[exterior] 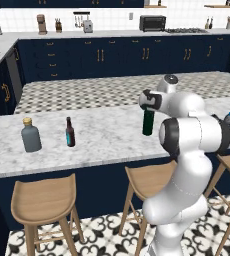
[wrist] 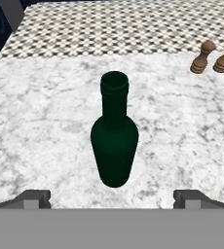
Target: Move the plastic bottles in the middle to the plastics group, and the glass bottles in the middle to the glass group.
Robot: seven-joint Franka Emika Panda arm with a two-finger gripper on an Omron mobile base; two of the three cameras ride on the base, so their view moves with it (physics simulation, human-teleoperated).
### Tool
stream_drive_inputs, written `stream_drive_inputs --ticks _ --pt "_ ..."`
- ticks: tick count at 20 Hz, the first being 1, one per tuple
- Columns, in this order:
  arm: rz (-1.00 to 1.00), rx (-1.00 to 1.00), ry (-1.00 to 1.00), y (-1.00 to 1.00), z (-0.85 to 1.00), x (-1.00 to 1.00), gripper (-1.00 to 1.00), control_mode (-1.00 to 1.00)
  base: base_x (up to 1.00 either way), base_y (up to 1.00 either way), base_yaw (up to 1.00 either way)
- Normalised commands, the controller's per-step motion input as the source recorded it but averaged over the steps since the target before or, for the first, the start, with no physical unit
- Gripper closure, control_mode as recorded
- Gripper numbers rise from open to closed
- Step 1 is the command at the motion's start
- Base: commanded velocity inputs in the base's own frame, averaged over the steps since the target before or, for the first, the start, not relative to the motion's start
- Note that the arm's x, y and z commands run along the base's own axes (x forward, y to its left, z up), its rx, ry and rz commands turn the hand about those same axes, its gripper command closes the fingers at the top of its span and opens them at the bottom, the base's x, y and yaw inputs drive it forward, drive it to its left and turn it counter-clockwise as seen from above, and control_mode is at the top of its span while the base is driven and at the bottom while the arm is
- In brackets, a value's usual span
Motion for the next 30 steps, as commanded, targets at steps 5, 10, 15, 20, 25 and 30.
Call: stream_drive_inputs --ticks 5,10,15,20,25,30 --pt "0.0 0.0 0.01 0.0 -0.08 0.07 -1.0 -1.0 0.0 0.0 0.0" --pt "0.01 0.0 0.0 0.0 -0.16 0.06 -1.0 -1.0 0.0 0.0 0.0" --pt "0.02 0.0 0.0 0.0 -0.25 0.08 -1.0 -1.0 0.0 0.0 0.0" --pt "0.0 -0.01 0.0 0.0 0.0 0.15 -1.0 -1.0 0.0 0.0 0.0" --pt "0.0 0.0 0.0 0.0 0.0 0.13 -1.0 -1.0 0.0 0.0 0.0" --pt "0.01 0.0 0.0 0.0 -0.05 0.1 -1.0 -1.0 0.0 0.0 0.0"
